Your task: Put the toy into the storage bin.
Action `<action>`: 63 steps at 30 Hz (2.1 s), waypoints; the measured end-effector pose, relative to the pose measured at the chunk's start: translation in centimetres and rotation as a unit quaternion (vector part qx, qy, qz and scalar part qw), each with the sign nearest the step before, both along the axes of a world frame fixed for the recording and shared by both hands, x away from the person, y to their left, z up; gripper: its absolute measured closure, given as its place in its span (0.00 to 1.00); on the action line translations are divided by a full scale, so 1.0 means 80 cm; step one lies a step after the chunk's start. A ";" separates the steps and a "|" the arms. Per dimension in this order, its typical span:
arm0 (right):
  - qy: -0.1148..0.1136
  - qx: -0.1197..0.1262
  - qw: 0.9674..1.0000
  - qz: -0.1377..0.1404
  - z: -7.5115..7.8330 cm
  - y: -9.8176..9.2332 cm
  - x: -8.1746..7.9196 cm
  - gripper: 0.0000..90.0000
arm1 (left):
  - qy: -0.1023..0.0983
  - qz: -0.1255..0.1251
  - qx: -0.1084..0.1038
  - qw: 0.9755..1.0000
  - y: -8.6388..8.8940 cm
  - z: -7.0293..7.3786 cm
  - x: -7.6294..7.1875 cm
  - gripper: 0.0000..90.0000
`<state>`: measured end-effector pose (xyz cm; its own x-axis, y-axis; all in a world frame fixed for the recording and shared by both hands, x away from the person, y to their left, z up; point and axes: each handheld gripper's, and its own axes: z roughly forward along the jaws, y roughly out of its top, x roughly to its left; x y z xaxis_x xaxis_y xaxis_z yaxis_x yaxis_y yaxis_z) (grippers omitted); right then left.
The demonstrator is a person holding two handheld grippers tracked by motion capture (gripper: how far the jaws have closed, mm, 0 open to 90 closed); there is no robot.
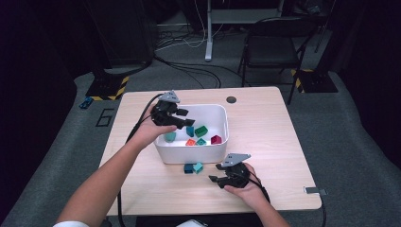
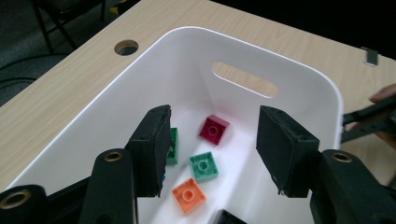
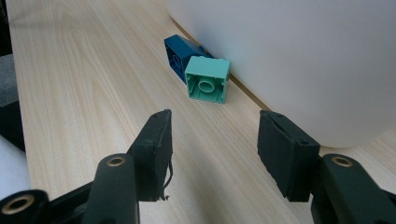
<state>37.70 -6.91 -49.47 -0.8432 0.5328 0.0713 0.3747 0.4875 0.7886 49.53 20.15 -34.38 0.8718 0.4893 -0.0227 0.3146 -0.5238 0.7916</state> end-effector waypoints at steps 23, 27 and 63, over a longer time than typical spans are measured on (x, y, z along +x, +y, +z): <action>-0.003 -0.005 1.000 0.002 -0.005 0.023 -0.001 0.46 | -0.015 -0.008 -0.008 1.000 0.088 -0.036 -0.110 0.50; -0.003 -0.006 1.000 -0.001 -0.005 0.026 0.000 0.46 | -0.012 -0.013 -0.015 1.000 0.092 -0.051 -0.117 0.50; -0.001 -0.010 0.999 -0.030 -0.013 0.024 0.018 0.43 | 0.037 -0.009 0.001 0.999 0.053 -0.189 -0.113 0.49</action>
